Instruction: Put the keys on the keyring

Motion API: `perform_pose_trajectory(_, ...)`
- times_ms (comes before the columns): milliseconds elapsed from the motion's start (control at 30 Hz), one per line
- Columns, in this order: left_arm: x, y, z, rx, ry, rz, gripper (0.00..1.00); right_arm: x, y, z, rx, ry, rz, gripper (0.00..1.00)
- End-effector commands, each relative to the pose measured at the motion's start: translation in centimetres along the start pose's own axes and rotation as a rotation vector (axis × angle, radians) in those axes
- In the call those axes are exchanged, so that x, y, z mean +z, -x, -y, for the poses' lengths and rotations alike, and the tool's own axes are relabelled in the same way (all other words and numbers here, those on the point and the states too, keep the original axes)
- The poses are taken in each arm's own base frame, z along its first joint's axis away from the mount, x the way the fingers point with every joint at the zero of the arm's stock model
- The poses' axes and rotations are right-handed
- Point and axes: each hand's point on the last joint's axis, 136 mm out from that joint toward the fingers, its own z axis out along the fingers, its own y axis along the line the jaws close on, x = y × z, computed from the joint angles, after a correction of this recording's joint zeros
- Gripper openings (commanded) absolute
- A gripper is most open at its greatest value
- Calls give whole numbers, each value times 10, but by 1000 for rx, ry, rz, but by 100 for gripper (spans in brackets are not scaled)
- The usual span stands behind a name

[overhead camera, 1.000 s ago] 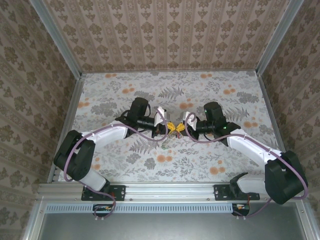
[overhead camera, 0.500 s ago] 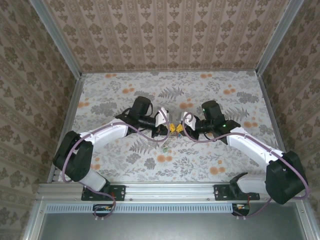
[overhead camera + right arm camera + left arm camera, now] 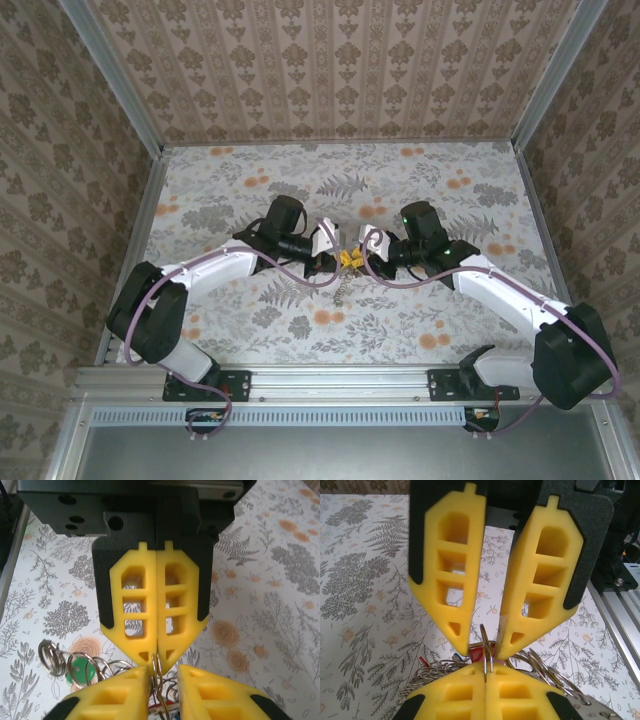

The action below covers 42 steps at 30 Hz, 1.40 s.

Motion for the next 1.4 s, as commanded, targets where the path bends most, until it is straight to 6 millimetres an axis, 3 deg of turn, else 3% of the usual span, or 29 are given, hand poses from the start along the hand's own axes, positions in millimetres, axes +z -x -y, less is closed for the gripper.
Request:
perform_pose_trajectory(0,-7,25,4,46,-26,94,0,-1,10,-5,-4,24,58,23)
perform_pose_trajectory(367,-15,34,5,50,-32,148,0,-1,-14,1,22,5,4,18)
perform_pose_trajectory(500,-15,35,6,46,-50,156,0,-1,-8,3,24,10,35,11)
perform_pose_trajectory(600,-13,35,6,40,-62,160,0,-1,4,5,29,11,85,19)
perform_pose_trajectory(767,-14,37,6,42,-63,162,0,-1,14,8,31,9,127,18)
perform_pose_trajectory(1033,-15,34,2,36,-31,139,0,-4,4,12,14,-29,53,0)
perform_pose_trajectory(1100,-14,26,-1,34,-9,97,10,-7,7,11,-3,-30,46,0)
perform_pose_trajectory(1233,-11,9,-7,42,42,-12,19,-10,11,8,-33,-32,5,0)
perform_pose_trajectory(1367,-6,-2,-7,52,38,-109,22,-11,15,5,-61,-27,-35,0)
